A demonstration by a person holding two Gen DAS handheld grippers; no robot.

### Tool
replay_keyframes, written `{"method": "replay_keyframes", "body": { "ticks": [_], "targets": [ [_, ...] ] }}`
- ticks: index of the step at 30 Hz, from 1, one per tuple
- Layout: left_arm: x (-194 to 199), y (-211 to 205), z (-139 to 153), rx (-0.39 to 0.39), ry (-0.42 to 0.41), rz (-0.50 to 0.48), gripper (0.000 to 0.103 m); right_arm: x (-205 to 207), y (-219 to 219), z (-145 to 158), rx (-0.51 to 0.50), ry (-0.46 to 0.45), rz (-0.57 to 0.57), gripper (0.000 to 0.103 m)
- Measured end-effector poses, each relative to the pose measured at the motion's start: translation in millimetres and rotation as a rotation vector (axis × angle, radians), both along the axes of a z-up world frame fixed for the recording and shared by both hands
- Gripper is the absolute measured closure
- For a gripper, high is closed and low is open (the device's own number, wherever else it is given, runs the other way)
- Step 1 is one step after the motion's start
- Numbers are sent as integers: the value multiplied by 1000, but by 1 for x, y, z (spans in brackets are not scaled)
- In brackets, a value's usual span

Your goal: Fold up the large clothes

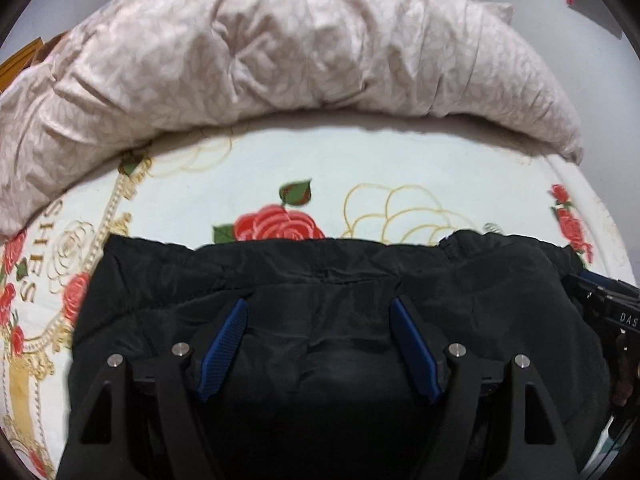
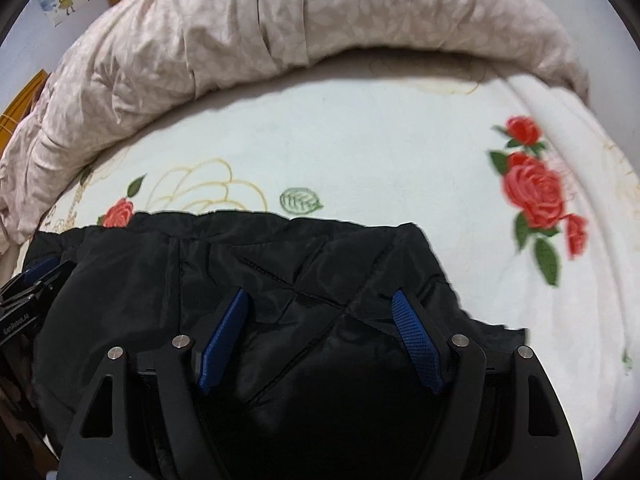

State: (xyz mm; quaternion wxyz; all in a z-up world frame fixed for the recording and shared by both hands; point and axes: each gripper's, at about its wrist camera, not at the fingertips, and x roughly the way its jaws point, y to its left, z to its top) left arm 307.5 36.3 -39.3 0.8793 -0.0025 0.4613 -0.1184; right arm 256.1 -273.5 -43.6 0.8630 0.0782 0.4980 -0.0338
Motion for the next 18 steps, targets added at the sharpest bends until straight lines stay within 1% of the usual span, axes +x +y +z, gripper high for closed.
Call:
{"method": "replay_keyframes", "body": {
  "ticks": [3,5,6,8,10,11,14,18],
  "targets": [
    [-19,26,18,20,-71,-4,26,-32,-3,26,8,-80,-3,32],
    [-31,51,23,36,-114,31,26,-59,-9,37,29,-135,-19,32],
    [-34,62,21,49,-126,58,26,-67,-10,36,35,-146,-32,32],
    [-32,82,11,63,-123,120,26,-71,-14,26,42,-135,-54,32],
    [-23,93,-6,36,-80,160,26,-68,-17,7,30,-109,-76,32],
    [-19,95,-13,15,-69,164,26,-65,-20,0,19,-110,-87,32],
    [-9,89,-29,17,-70,155,25,-54,-25,-11,14,-103,-109,32],
    [6,85,-46,-9,-62,155,21,-48,-24,-23,-54,-107,-89,32]
  ]
}}
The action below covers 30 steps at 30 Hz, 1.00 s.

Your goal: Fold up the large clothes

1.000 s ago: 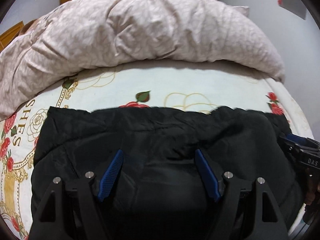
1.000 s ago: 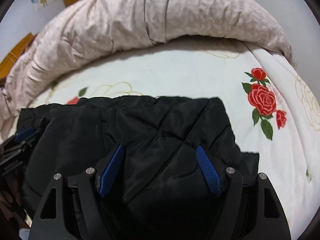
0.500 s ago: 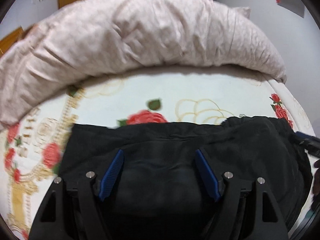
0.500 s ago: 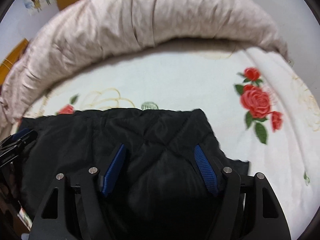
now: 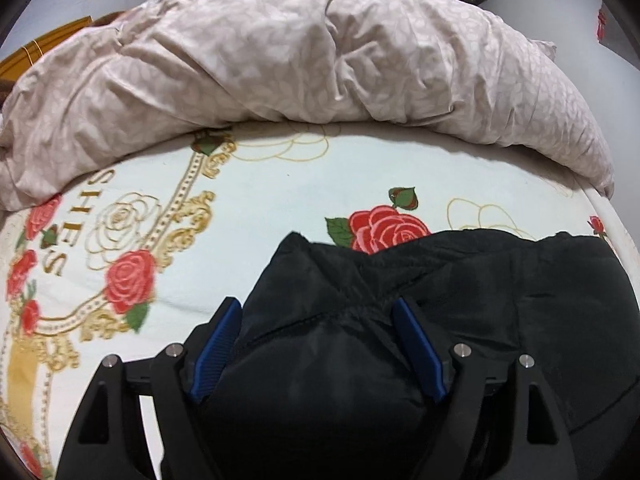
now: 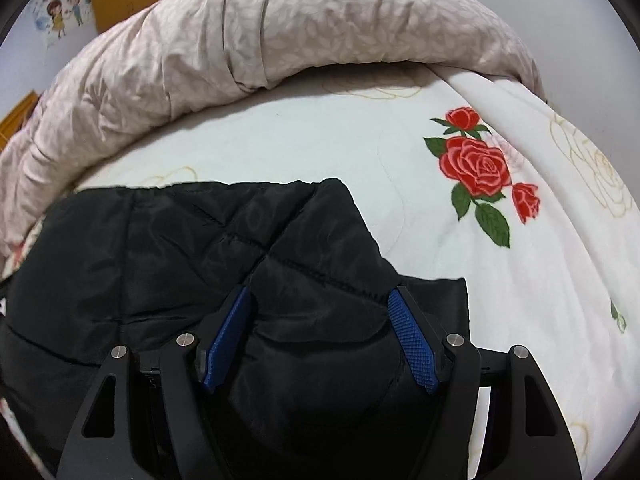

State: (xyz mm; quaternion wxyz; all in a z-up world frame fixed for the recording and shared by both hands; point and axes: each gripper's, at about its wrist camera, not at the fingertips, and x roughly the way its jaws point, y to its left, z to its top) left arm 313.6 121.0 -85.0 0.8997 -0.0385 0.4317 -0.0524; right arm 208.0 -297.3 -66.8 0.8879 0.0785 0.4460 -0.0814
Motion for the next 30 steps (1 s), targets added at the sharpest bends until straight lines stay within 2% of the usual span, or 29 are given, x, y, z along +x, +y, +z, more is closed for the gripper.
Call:
{"method": "replay_keyframes", "body": {
  "ticks": [3,7,14,18,22,24,28,30],
  "targets": [
    [5,-2,-6,-7,7,4,20,2,-1,-8,-13,-10,-6,32],
    [7,-4,1,22,32,1,21,6,-1,-4,-32,1,-12,32],
    [-41,1,56,-8,-52,-21,23,-33,21,57,-71,-66,18,33],
    [-74,-30,77,-88,-91,-123,23,-48,45,72,-46,-84,73,33],
    [-85,-85,53,-65,-42,-266,22,-46,69,57,-56,-31,137,33],
    [-78,-99,35,-42,-11,-264,22,-40,72,41,-58,18,147,33],
    [-62,-111,20,-33,1,-242,22,-35,71,27,-81,32,157,33],
    [-56,-120,16,-1,-5,-254,22,-32,70,22,-90,33,158,33]
  ]
}}
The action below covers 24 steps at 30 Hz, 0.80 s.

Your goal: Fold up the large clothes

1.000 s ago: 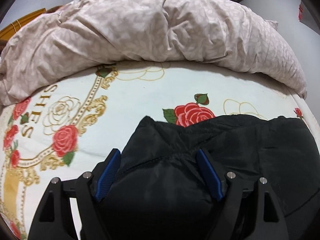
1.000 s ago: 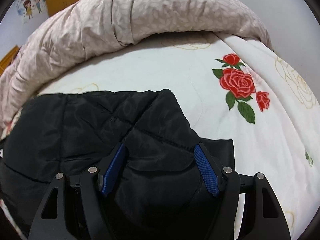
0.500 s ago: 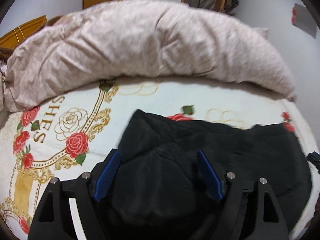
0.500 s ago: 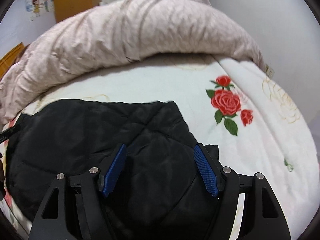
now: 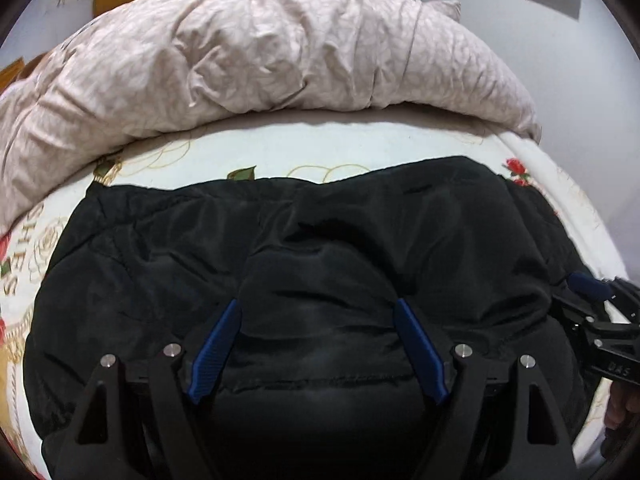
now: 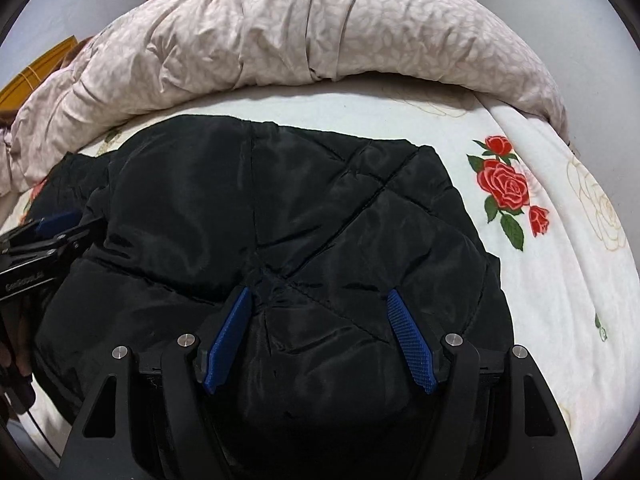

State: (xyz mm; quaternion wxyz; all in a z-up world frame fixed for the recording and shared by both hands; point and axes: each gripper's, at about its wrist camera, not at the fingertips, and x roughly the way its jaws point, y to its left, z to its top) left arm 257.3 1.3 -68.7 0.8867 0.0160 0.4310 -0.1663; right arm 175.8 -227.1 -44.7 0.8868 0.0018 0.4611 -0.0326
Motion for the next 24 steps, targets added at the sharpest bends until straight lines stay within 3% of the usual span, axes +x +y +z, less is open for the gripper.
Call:
{"method": "replay_keyframes", "body": {
  "ticks": [10,15,17,19,21,22,24],
  "targets": [
    [18,-19,-17,14,-11,-18,22,-2,-9,-12,-4,-21,-21,33],
    [21,-15,-7,9,25,-27,23,2,-10,-10,16,-12,-48,33],
    [14,-1,9,-29,30,-29,32,-5,-10,5,35,-23,-60,36],
    [2,18,27,-57,1,-20,32,-19,-11,23,39,-64,-72,36],
    [-14,49,47,-55,-65,5,32,-33,-15,33,46,-89,-78,37],
    [-20,66,53,-48,-91,31,32,-38,-18,34,45,-91,-86,42],
    [-26,98,55,-21,-108,91,32,-45,-27,28,46,-69,-108,45]
  ]
}}
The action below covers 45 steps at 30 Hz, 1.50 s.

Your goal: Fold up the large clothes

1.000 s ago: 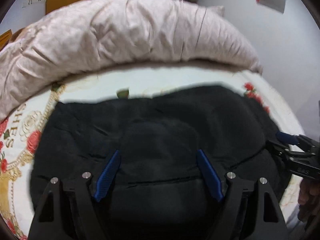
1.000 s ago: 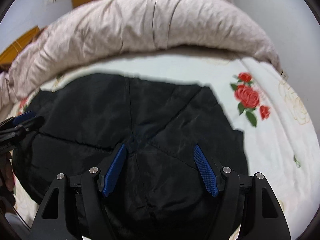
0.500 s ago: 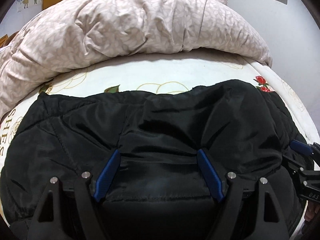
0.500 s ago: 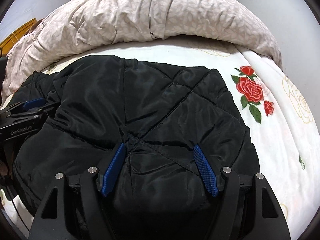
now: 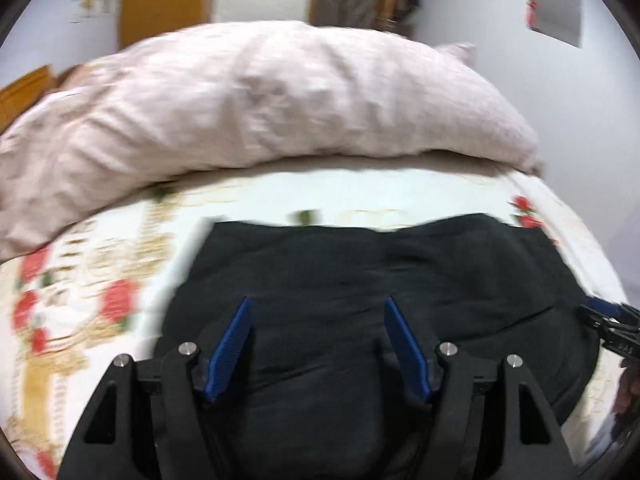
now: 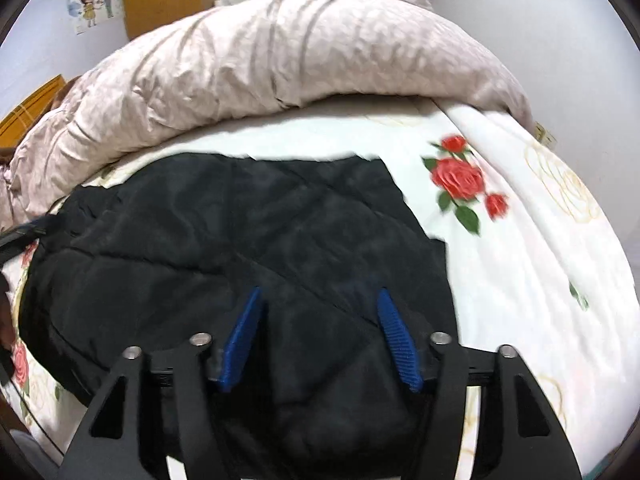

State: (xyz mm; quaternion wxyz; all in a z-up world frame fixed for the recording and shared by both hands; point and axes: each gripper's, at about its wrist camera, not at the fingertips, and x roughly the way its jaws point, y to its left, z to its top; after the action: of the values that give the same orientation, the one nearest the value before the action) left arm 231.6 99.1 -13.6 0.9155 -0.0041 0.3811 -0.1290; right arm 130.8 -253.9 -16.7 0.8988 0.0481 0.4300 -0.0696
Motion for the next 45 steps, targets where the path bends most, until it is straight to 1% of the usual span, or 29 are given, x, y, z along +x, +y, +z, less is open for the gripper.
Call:
{"method": "replay_keyframes", "body": {
  "ticks": [1,2,4,5,6,8,11,14,16,18,19,20,21,23,25,27,29,33,35,36,37,38,39,40,42,45],
  "targets": [
    [1,16,-4,12,8,37,32,-1,-6,-10,2,28,-16,47],
    [5,32,-13,15,41,81,36,-2,-9,-16,2,44,-26,48],
    [14,52,-34,-19,111,126,41,1,-14,-28,-4,62,-38,48],
    [17,54,-43,-41,127,124,41,2,-13,-33,-18,67,-36,48],
    [18,52,-50,-45,127,117,41,5,-12,-37,-35,71,-31,48],
    [22,41,-60,-11,108,99,41,11,-10,-43,-53,83,-30,48],
    [35,33,-68,-38,116,94,40,16,-17,-50,-43,96,-50,48],
    [44,31,-69,-34,134,77,40,17,-18,-54,-52,101,-60,48],
    [41,32,-59,-30,137,72,41,18,-20,-51,-55,108,-70,48],
    [30,47,-44,-65,111,78,41,12,-18,-36,-57,97,-93,48],
    [22,58,-37,-92,92,85,41,7,-17,-28,-52,77,-94,48],
    [15,69,-33,-97,78,101,41,0,-16,-19,-40,47,-89,48],
    [10,79,-32,-96,70,116,41,-7,-16,-11,-34,23,-82,48],
    [2,98,-36,-112,85,152,41,-15,-16,-5,-42,5,-77,48],
    [1,107,-50,-125,122,176,41,-17,-18,-12,-45,28,-77,48],
    [4,104,-66,-131,166,173,43,-11,-22,-33,-32,90,-84,48],
    [6,93,-75,-124,169,160,48,-5,-22,-44,-54,94,-80,48],
    [10,82,-85,-114,170,176,50,3,-21,-52,-64,102,-81,48],
    [9,82,-82,-112,177,181,50,6,-24,-52,-63,104,-79,48],
    [8,83,-78,-111,183,185,53,4,-23,-51,-63,107,-80,48],
    [6,84,-72,-113,184,188,61,3,-21,-49,-62,115,-86,48],
    [2,85,-62,-115,172,190,65,2,-21,-42,-59,116,-97,48],
    [-2,84,-52,-110,151,189,65,-2,-18,-33,-54,99,-104,48],
    [-3,82,-41,-105,126,181,65,-6,-16,-19,-41,61,-97,48],
    [-1,70,-23,-109,91,146,65,-5,-10,1,-24,9,-73,48],
    [17,36,-6,-83,73,78,64,18,-2,16,8,-11,-24,48]
  ]
}}
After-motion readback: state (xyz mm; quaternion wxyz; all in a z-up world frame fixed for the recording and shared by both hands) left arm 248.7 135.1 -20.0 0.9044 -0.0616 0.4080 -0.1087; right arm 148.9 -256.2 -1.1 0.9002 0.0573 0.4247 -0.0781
